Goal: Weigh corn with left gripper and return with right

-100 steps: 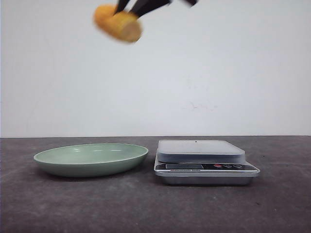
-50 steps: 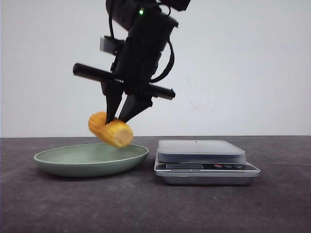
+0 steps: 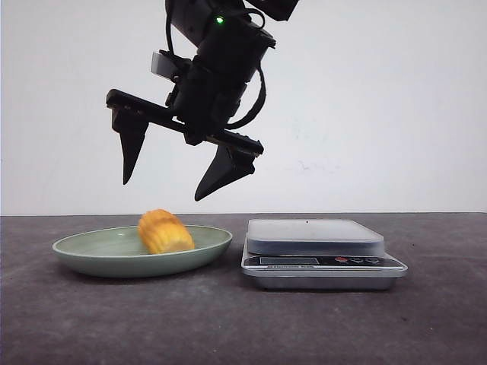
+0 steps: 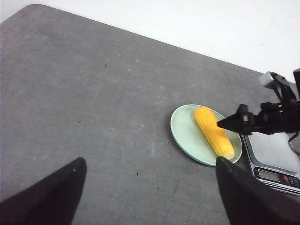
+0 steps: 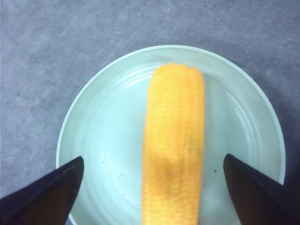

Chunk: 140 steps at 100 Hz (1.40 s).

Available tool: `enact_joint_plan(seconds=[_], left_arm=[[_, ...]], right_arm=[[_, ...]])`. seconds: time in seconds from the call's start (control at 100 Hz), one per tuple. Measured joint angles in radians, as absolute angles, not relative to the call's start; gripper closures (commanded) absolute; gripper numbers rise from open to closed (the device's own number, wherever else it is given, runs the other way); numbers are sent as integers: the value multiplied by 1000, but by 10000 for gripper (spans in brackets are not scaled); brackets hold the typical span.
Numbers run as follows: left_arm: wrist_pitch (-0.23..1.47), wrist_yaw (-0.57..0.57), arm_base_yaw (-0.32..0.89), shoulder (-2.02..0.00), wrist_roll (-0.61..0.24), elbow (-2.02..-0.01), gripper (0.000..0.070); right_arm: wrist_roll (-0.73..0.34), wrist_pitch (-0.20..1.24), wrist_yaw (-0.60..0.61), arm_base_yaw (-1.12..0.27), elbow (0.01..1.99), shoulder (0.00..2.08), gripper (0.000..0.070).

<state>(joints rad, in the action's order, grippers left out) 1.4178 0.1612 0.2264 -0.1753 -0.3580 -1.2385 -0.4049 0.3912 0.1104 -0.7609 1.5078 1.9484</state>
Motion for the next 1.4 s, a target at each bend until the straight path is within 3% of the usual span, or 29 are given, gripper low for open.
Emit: enact_joint_plan(seconds=[0.4, 0.68, 1.06, 1.4], left_arm=[[1418, 175, 226, -175, -357, -1238, 191], [1418, 176, 227, -175, -339, -1238, 191], [1417, 176, 227, -175, -328, -1238, 191], [1417, 176, 227, -175, -328, -1238, 191]], right_arm=[[-248, 657, 289, -378, 1535, 1627, 151], [-125, 912, 283, -158, 1535, 1293, 150], [-84, 1189, 99, -131, 1533, 828, 150], [-112, 1224, 48, -131, 1319, 358, 150]])
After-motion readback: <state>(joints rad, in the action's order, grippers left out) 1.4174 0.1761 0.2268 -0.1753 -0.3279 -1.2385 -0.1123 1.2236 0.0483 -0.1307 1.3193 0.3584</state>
